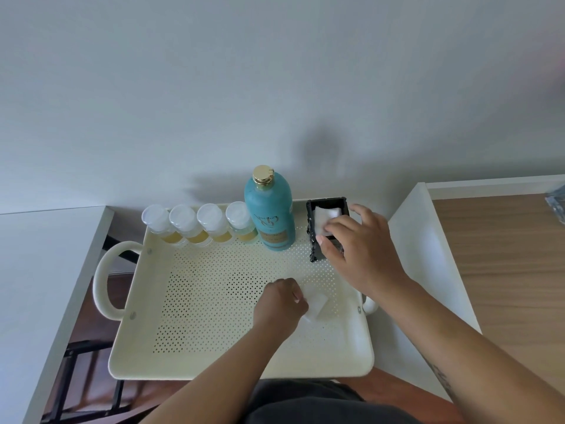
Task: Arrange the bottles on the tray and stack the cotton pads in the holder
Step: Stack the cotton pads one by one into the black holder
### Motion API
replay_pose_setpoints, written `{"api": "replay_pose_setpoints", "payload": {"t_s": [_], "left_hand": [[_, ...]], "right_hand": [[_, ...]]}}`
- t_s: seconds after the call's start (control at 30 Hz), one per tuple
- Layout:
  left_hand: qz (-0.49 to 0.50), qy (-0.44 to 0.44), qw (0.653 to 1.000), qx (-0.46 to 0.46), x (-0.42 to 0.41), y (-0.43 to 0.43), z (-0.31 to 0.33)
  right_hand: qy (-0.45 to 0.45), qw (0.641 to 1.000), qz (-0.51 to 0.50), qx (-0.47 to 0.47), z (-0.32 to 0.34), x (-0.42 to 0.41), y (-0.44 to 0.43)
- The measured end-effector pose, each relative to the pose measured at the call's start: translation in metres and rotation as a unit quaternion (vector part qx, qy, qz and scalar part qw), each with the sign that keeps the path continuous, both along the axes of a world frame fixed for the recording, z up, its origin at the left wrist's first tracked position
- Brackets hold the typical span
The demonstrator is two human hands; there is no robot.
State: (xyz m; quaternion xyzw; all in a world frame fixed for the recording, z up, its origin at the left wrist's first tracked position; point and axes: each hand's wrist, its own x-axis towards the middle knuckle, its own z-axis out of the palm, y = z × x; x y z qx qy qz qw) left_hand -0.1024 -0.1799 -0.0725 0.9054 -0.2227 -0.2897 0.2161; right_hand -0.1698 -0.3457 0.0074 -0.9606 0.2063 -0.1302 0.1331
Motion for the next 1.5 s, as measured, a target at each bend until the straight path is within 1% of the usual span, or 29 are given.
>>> {"api": "replay_pose_setpoints", "payload": {"t_s": [0.13,0.23,0.4,0.53,0.63,0.73,0.83,0.9,1.03,1.13,1.23,1.3,1.5], "left_hand": [[0.035,0.007,0.999,-0.033,0.006,0.010,0.002],[0.071,0.047,0.993,-0.083,0.014,0.016,0.005],[0.162,0.129,0.964,-0.166,0.025,0.019,0.021],[0.209,0.155,0.937,-0.233,0.032,0.013,0.038],[0.218,0.173,0.919,-0.279,0.036,0.007,0.053],[0.209,0.191,0.901,-0.329,0.040,0.001,0.068],[0.191,0.197,0.895,-0.352,0.043,-0.003,0.079],[0.183,0.202,0.892,-0.361,0.044,-0.007,0.084],[0.169,0.219,0.883,-0.380,0.044,-0.013,0.090],[0.158,0.218,0.883,-0.384,0.044,-0.017,0.091],[0.157,0.205,0.889,-0.377,0.045,-0.017,0.087],[0.162,0.182,0.903,-0.354,0.046,-0.012,0.079],[0.160,0.113,0.954,-0.227,0.053,0.014,0.043]], "right_hand": [[0.034,0.999,0.001,-0.007,-0.003,0.002,0.000],[0.056,0.998,-0.002,-0.007,-0.005,0.003,-0.001],[0.070,0.997,-0.016,-0.001,-0.004,0.004,-0.001],[0.072,0.997,-0.019,0.001,-0.003,0.004,0.000],[0.034,0.999,-0.017,0.022,-0.001,0.004,0.001],[-0.035,0.996,-0.022,0.073,0.002,0.003,0.001],[-0.099,0.987,-0.044,0.119,0.010,0.003,0.004],[-0.119,0.980,-0.057,0.148,0.016,0.004,0.009],[-0.110,0.971,-0.069,0.199,0.023,0.009,0.016],[-0.102,0.970,-0.082,0.205,0.025,0.012,0.019],[-0.120,0.966,-0.086,0.212,0.031,0.013,0.017],[-0.118,0.964,-0.096,0.219,0.035,0.014,0.011],[-0.114,0.953,-0.129,0.249,0.037,0.015,-0.003]]}}
